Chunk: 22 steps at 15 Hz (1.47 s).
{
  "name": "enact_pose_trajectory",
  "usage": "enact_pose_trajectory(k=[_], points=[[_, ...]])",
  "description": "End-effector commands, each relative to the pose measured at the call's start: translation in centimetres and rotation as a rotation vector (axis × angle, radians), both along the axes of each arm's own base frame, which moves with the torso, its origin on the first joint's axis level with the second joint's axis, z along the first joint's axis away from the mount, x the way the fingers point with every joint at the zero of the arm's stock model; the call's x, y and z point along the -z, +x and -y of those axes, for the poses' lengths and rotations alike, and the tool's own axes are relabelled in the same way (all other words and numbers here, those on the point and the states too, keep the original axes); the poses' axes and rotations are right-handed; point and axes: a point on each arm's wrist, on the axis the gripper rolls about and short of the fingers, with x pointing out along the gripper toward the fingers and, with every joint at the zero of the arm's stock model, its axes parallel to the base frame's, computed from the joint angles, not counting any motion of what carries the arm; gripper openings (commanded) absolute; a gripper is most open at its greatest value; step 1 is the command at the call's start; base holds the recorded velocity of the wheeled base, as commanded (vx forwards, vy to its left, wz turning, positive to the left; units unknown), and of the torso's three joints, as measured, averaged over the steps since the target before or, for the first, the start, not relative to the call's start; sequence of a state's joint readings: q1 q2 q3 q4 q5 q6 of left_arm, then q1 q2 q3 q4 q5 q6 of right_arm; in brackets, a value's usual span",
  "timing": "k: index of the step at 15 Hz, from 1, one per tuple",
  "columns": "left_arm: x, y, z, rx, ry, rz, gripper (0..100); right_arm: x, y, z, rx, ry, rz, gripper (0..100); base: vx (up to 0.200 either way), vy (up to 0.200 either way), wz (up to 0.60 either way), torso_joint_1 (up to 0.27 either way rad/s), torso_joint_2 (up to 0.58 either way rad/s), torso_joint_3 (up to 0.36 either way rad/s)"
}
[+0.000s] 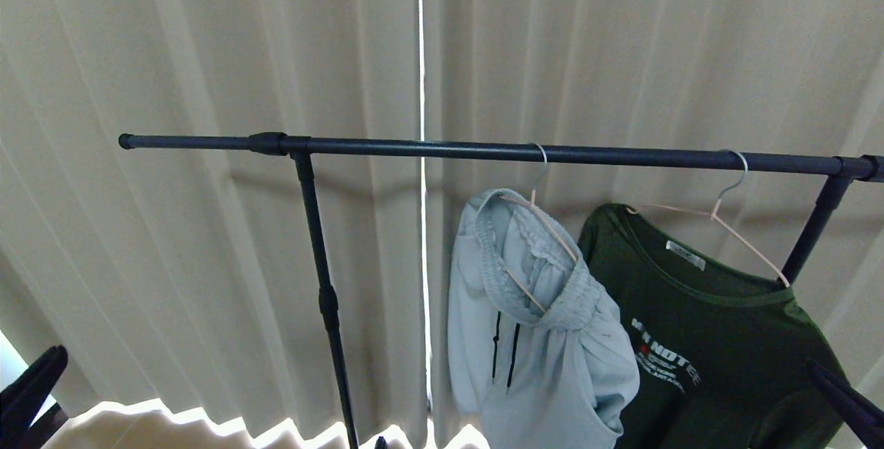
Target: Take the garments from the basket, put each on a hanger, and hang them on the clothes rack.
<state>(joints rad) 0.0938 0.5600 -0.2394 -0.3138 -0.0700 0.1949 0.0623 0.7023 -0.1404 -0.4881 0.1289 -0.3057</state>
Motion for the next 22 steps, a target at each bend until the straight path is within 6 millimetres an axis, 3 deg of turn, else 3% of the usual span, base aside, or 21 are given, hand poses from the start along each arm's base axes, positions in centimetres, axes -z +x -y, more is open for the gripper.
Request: enact_pose_trajectory(k=[1, 4, 8, 12, 15, 18, 22], points=[[1.2, -0.9, -0.1, -0.077, -0.007, -0.013, 100, -0.2, -0.6, 0.1, 0.005, -0.01, 0.036, 100, 0.0, 0.0, 0.0, 0.0, 0.0, 0.0], [4.9, -2.5, -0.2, -0.189, -0.02, -0.077, 100, 0.4, -0.8, 0.1, 0.006, -0.049, 0.0, 100, 0.0, 0.0, 0.0, 0.0, 0.0, 0.0], [7.3, -5.7, 0.2, -0.189, -0.021, -0.061, 100, 1.3, -1.8, 0.3, 0.062, -0.058, -0.033, 100, 0.0, 0.0, 0.0, 0.0, 0.0, 0.0], [9.4, -5.7, 0.2, -0.19, -0.096, -0.12, 100, 5.2, -2.6, 0.5, 0.141, -0.085, -0.19, 100, 0.0, 0.0, 0.0, 0.0, 0.0, 0.0], [9.6, -5.7, 0.2, -0.169, -0.099, -0.126, 100, 5.8, -2.9, 0.6, 0.172, -0.089, -0.232, 100, 0.0, 0.0, 0.0, 0.0, 0.0, 0.0], [9.5, -5.6, 0.6, -0.003, -0.136, -0.122, 100, 6.7, -3.2, 0.6, 0.177, -0.106, -0.331, 100, 0.0, 0.0, 0.0, 0.0, 0.0, 0.0], [9.6, -5.5, 0.6, 0.009, -0.147, -0.113, 100, 7.1, -3.4, 0.7, 0.19, -0.096, -0.372, 100, 0.0, 0.0, 0.0, 0.0, 0.0, 0.0]])
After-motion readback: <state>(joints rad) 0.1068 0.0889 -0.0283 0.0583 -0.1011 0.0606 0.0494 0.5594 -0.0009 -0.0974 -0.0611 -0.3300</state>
